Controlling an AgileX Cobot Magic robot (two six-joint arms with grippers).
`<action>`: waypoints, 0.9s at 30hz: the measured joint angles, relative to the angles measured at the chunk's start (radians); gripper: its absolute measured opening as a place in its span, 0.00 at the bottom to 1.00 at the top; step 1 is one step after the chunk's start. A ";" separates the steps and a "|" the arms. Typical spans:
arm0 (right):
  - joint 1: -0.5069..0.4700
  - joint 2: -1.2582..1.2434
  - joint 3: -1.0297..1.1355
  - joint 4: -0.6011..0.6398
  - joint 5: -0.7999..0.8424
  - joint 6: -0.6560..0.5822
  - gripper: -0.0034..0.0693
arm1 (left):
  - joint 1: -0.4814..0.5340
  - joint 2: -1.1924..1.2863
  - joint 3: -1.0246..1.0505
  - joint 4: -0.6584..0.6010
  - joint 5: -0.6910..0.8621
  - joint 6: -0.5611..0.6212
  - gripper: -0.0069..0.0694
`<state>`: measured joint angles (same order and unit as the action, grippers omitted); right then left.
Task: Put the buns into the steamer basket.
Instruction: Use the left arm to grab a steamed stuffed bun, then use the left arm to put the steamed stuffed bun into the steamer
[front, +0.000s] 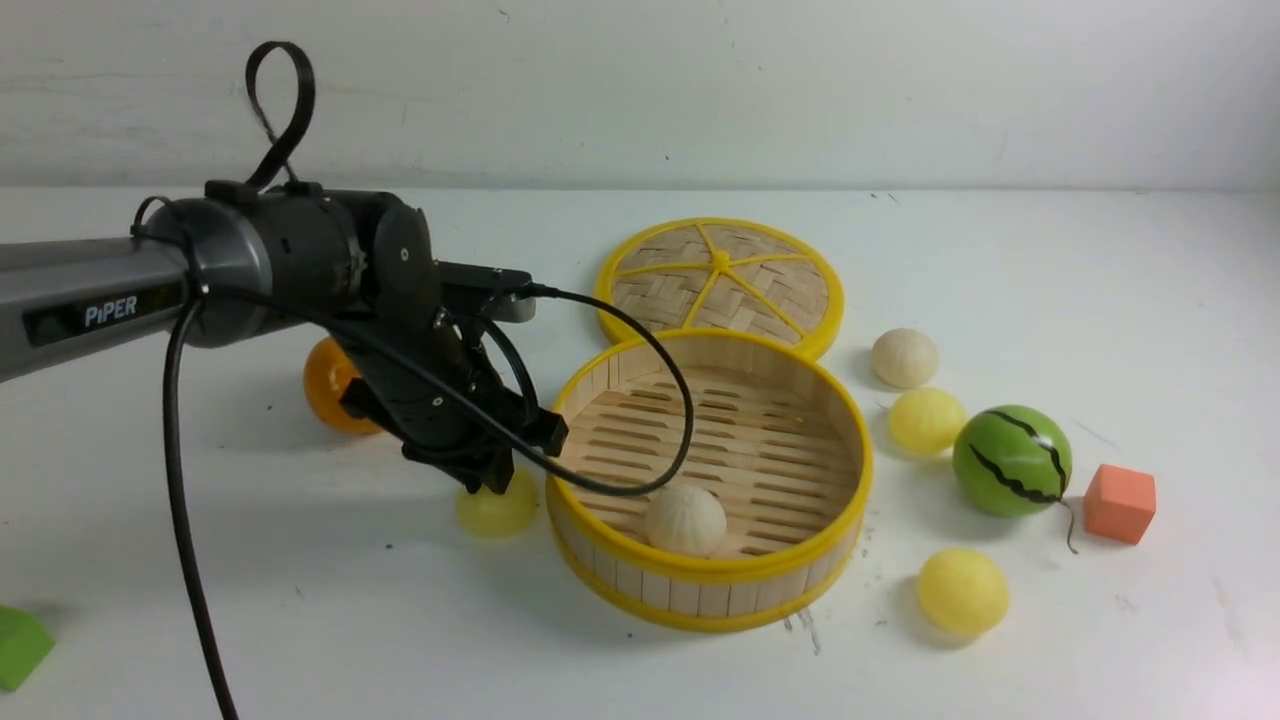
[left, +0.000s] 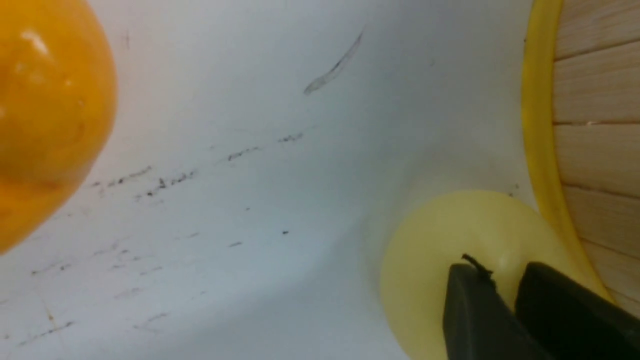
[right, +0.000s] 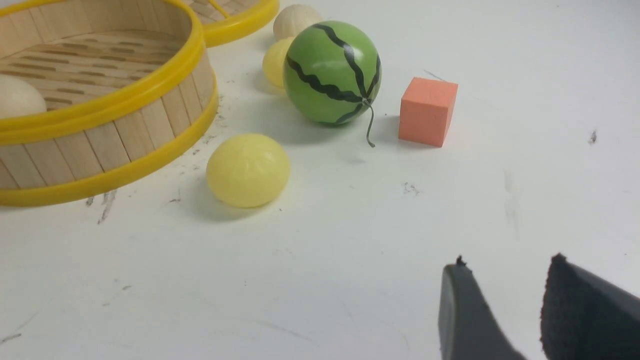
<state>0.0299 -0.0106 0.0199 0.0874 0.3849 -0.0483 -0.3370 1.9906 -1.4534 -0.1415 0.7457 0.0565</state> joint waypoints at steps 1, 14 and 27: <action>0.000 0.000 0.000 0.000 0.000 0.000 0.38 | 0.000 0.000 0.000 0.002 0.001 0.003 0.10; 0.000 0.000 0.000 0.000 0.000 0.000 0.38 | -0.046 -0.098 -0.244 -0.007 0.208 0.038 0.07; 0.000 0.000 0.000 0.000 0.000 0.000 0.38 | -0.101 0.170 -0.454 -0.013 0.202 0.047 0.08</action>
<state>0.0299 -0.0106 0.0199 0.0874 0.3849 -0.0483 -0.4384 2.1609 -1.9076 -0.1547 0.9475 0.1034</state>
